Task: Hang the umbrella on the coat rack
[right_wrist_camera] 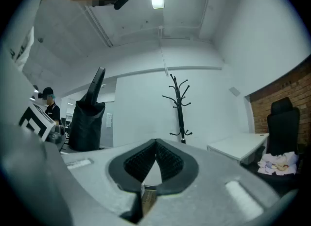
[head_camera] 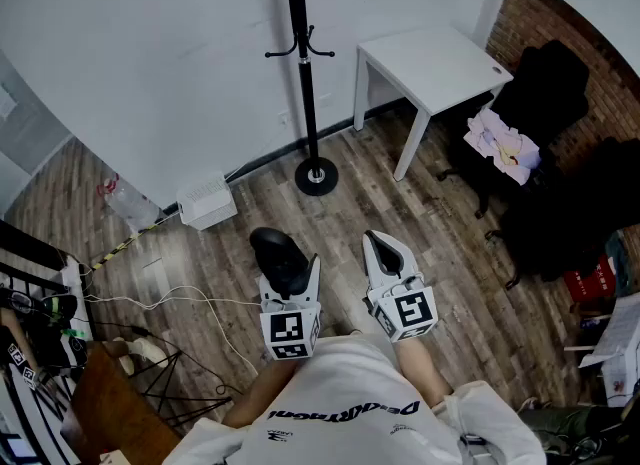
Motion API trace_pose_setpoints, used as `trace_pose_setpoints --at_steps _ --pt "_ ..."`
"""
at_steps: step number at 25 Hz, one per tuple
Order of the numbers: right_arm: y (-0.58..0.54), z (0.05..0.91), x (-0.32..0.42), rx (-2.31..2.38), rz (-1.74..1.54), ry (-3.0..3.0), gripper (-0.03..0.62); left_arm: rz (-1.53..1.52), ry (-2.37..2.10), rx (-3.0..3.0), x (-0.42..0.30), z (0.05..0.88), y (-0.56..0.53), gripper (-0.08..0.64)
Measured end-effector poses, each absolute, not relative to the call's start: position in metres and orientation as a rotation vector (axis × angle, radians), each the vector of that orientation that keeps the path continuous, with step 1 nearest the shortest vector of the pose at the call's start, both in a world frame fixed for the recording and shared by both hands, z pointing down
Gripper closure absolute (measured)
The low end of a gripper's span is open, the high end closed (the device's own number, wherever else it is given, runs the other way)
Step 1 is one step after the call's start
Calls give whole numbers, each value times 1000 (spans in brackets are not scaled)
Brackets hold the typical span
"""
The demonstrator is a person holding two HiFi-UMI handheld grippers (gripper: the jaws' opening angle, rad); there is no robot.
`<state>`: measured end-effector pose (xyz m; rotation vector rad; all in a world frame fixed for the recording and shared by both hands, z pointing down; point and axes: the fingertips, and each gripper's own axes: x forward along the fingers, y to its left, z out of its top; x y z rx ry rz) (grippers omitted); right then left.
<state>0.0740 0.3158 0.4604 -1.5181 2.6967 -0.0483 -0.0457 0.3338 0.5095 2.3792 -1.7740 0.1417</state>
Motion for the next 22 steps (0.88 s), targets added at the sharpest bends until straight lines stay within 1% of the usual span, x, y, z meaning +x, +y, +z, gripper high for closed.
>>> trace_pose_setpoints --at_steps 4,13,19,22 --pt "316 461 79 -1501 -53 2706 597 135 -1785 2372 -41 507 332 324" --pt "328 458 124 -1487 -10 2698 595 137 -1796 2350 2 513 346 324" --pt "331 470 140 -1479 -92 2675 595 183 -1773 2365 27 527 363 322" --pt "336 473 139 -1461 -99 2675 595 176 -1776 2363 28 530 367 324"
